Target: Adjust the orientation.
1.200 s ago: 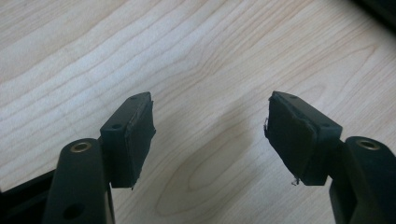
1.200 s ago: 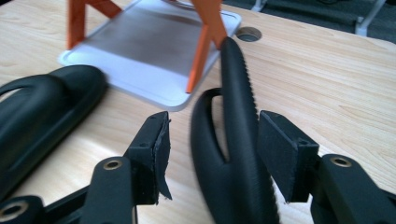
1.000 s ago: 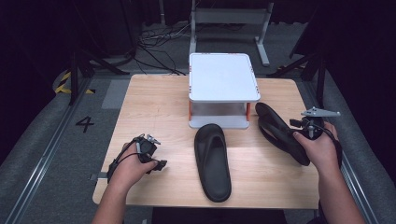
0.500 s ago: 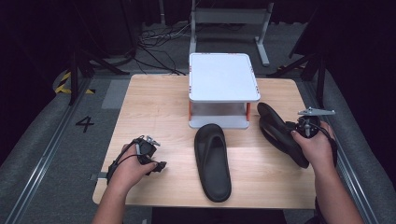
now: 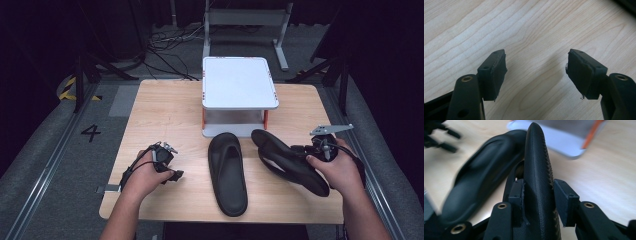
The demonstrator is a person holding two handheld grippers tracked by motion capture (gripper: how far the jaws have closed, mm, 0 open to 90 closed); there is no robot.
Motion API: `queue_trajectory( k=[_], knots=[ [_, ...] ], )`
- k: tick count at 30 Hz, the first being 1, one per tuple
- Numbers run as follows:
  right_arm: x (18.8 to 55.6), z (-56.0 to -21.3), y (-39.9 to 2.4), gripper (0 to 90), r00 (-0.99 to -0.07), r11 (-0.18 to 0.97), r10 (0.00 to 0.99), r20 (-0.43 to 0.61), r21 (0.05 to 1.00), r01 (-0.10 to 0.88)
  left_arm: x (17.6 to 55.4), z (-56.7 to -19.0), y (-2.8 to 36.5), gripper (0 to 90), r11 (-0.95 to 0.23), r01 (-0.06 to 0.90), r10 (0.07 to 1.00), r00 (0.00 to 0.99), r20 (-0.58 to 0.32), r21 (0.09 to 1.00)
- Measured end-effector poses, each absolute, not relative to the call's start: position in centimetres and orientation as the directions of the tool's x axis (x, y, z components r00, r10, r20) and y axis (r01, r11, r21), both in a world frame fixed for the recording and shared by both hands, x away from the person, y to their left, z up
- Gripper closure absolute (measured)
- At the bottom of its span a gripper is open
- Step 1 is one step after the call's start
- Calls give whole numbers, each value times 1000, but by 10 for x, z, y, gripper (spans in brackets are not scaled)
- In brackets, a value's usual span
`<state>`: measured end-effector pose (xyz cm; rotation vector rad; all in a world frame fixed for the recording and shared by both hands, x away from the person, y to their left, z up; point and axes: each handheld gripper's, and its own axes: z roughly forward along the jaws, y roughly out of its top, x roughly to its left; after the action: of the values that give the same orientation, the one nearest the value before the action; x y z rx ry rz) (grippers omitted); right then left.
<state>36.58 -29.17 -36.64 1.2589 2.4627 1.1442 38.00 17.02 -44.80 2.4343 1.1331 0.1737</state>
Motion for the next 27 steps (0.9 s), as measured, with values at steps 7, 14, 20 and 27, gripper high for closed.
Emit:
queue_trajectory(
  k=[7,14,20,27],
  knots=[
    [360,-379,-276,625,-664,403,713,227,643,651,384,-448,165,326,-575,688,742,666,-72,442],
    [362,-383,-279,624,-655,401,726,209,646,650,385,-450,162,325,-578,689,739,669,-78,438],
    [367,-381,-292,630,-613,379,778,138,675,633,384,-450,162,323,-577,692,741,667,-79,434],
    [378,-388,-308,575,-547,356,836,46,714,603,384,-452,163,323,-574,698,745,662,-80,428]
  ],
)
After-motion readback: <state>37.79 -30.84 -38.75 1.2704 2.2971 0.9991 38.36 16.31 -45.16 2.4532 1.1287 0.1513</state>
